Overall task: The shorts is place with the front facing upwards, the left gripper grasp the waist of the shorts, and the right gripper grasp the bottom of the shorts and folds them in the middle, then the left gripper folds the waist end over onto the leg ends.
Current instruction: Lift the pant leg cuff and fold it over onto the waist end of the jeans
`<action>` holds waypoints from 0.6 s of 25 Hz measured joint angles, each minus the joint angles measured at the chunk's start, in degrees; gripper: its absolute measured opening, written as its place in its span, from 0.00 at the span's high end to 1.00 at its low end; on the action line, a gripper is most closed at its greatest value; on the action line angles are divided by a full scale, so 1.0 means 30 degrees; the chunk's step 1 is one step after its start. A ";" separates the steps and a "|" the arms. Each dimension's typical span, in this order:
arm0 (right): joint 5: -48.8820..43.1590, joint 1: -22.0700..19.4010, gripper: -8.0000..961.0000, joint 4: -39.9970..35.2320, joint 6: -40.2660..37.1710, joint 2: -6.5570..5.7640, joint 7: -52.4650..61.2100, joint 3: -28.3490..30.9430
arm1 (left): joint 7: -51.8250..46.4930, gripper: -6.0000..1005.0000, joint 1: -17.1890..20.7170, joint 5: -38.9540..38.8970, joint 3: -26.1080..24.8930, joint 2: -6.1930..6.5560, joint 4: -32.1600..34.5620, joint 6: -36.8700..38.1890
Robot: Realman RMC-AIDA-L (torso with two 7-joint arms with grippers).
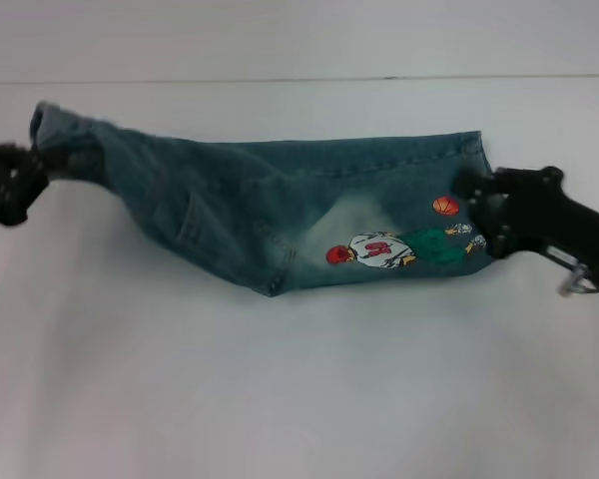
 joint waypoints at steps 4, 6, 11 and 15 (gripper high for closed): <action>0.0159 0.1061 0.84 0.1550 0.1744 0.0032 -0.1412 0.0082 | -0.1767 0.93 -0.0796 -0.0324 0.0036 0.0026 0.0933 0.0967; 0.0308 0.1846 0.91 0.2738 0.3142 0.0048 -0.2562 0.0119 | -0.2512 0.92 -0.1194 -0.0343 0.0061 0.0018 0.1169 0.1034; 0.0376 0.3712 0.99 0.4691 0.5741 0.0143 -0.4073 0.0079 | -0.3603 0.92 -0.2261 -0.0509 0.0542 0.0025 0.1305 0.1245; 0.0260 0.4791 0.99 0.5521 0.6579 0.0199 -0.4145 -0.0059 | -0.4627 0.91 -0.2991 -0.0832 0.1399 0.0030 0.1354 0.1311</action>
